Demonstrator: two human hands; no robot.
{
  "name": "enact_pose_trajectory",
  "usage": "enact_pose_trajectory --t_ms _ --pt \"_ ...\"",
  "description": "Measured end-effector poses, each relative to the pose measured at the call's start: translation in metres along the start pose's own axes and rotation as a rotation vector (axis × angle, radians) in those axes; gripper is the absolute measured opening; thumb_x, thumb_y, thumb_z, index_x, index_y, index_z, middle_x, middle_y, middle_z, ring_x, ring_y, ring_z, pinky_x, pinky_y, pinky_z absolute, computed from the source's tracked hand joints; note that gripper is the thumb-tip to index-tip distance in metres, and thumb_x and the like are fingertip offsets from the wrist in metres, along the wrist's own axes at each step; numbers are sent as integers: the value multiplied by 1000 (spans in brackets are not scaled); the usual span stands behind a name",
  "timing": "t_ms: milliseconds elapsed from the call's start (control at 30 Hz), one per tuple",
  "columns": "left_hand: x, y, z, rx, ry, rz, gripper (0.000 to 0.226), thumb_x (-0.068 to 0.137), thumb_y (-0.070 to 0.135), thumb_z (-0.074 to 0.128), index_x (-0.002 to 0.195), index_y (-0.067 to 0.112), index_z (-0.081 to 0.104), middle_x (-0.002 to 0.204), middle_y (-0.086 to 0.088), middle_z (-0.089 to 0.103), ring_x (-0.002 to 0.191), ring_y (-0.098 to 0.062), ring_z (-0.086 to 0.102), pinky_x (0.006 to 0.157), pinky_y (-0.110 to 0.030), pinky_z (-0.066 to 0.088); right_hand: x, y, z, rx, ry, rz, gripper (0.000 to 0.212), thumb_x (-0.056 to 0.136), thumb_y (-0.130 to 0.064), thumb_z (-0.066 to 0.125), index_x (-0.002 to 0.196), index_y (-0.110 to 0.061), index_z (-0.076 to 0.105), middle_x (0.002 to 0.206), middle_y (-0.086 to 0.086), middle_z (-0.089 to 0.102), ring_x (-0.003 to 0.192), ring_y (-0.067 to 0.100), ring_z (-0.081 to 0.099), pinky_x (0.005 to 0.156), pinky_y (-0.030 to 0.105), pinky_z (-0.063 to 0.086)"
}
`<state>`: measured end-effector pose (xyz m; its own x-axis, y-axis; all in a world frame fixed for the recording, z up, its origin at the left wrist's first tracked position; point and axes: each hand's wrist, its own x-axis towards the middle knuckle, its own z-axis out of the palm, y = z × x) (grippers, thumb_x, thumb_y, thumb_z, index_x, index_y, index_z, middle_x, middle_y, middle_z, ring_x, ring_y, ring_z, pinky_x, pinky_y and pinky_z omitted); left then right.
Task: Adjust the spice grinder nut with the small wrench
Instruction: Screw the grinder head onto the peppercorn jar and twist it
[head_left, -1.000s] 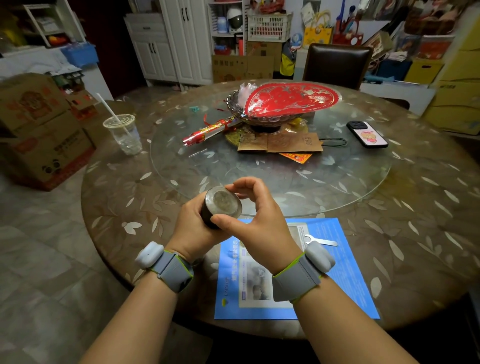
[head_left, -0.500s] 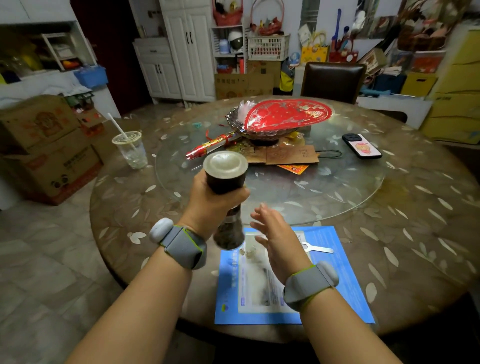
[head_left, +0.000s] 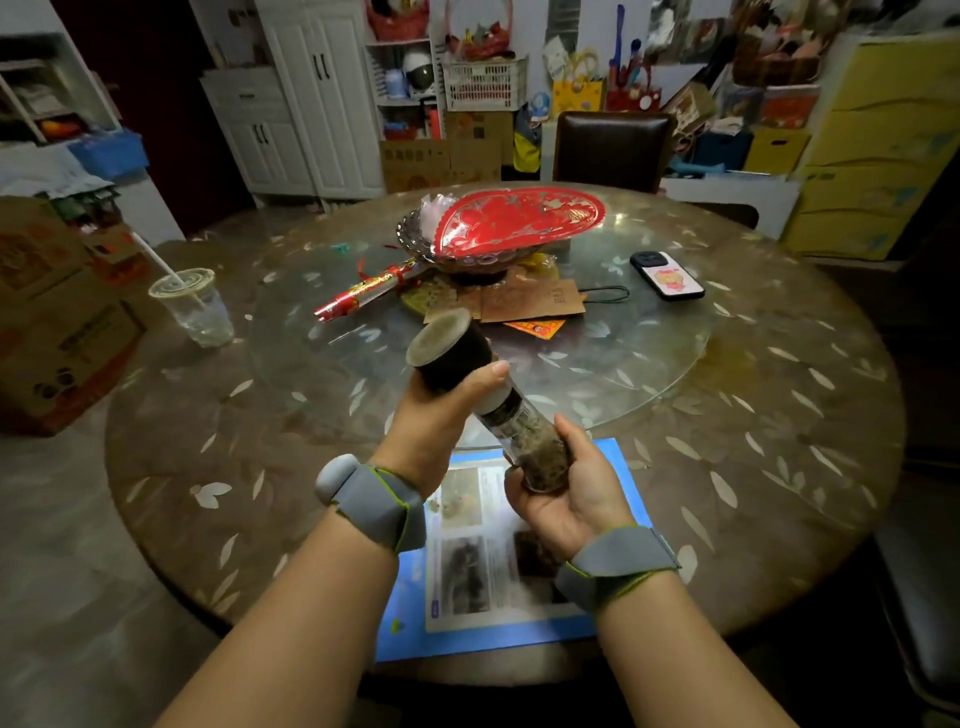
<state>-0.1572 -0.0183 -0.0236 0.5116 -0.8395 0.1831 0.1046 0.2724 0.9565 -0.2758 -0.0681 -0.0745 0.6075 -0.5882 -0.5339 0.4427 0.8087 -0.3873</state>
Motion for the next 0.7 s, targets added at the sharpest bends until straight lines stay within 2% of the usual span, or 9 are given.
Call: enact_pose_trajectory --t_ms 100,167,233,333,400,467,533,600,700 --pt "1 1 6 90 -32 -15 44 67 21 77 107 12 62 92 1 66 86 -7 63 76 -22 52 5 2 -3 58 21 22 40 86 -42 60 111 -10 56 86 13 52 63 19 48 42 22 47" --pt "2 -2 3 157 -35 -28 45 68 22 78 109 12 61 96 -1 68 92 -10 64 81 -26 54 5 -2 -1 43 83 -54 32 85 -42 62 98 -12 59 79 9 53 56 17 46 37 18 41" --pt "2 -12 -8 189 24 -83 65 65 28 82 121 12 53 110 -7 65 104 -18 63 91 -35 54 3 -10 0 -41 174 -198 23 83 -40 66 83 -19 57 69 3 54 51 14 45 36 17 36" --pt "-5 -29 -26 182 267 -201 101 52 38 87 134 26 30 127 -8 51 111 -18 59 98 -37 49 2 -24 0 -265 235 -477 22 78 -38 74 87 -23 60 71 -1 59 59 16 53 41 20 37" --pt "-13 -40 -36 448 351 -177 118 44 46 90 139 32 21 136 -8 36 123 -19 48 106 -36 41 2 -30 2 -480 249 -670 36 68 -41 79 94 -20 65 81 1 64 71 20 58 51 26 45" --pt "-22 -48 -43 743 278 -69 119 45 48 90 142 31 22 136 0 26 131 -18 35 113 -36 31 1 -35 7 -702 273 -827 49 60 -42 83 102 -22 67 92 -2 68 83 17 63 71 34 53" --pt "-26 -48 -42 822 171 -27 116 48 45 90 142 32 23 134 4 24 134 -17 31 116 -36 28 -5 -39 17 -930 291 -949 58 54 -49 82 105 -26 66 100 -4 70 92 14 66 86 36 54" --pt "-28 -44 -40 804 81 -33 112 53 39 91 142 32 24 137 2 25 131 -12 32 114 -33 29 -14 -44 31 -1174 279 -1083 63 51 -55 79 107 -29 65 103 -4 69 95 14 65 87 34 54" --pt "-30 -41 -36 804 -46 -47 108 57 38 90 142 32 24 139 4 27 131 -9 31 112 -31 31 -30 -44 53 -1520 190 -1256 61 56 -53 80 109 -27 66 103 -5 68 94 13 63 83 28 51"
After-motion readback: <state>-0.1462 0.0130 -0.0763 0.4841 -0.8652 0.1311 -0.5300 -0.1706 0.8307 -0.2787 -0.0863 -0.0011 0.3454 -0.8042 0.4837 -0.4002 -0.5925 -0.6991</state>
